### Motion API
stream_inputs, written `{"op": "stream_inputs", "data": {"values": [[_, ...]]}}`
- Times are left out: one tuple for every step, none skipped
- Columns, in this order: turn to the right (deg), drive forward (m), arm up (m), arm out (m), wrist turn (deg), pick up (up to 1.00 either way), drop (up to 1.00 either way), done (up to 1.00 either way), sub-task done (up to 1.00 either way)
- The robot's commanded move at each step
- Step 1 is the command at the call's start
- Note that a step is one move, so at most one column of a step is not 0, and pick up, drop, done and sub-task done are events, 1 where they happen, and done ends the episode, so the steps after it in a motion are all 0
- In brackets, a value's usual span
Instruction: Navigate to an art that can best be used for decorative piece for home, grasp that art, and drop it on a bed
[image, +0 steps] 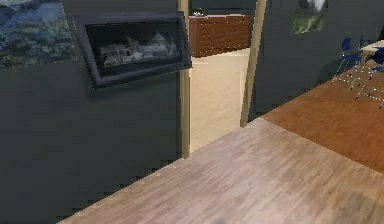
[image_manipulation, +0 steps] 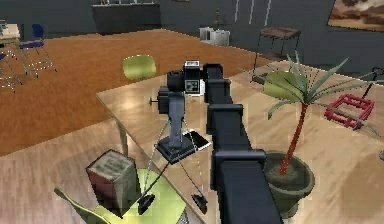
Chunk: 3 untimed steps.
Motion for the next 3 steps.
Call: {"op": "stream_inputs", "data": {"values": [[0.0,0.0,0.0,0.0,45.0,0.0,0.0,0.0,0.0],[0.0,0.0,0.0,0.0,45.0,0.0,0.0,0.0,0.0],[0.0,0.0,0.0,0.0,45.0,0.0,0.0,0.0,0.0]]}}
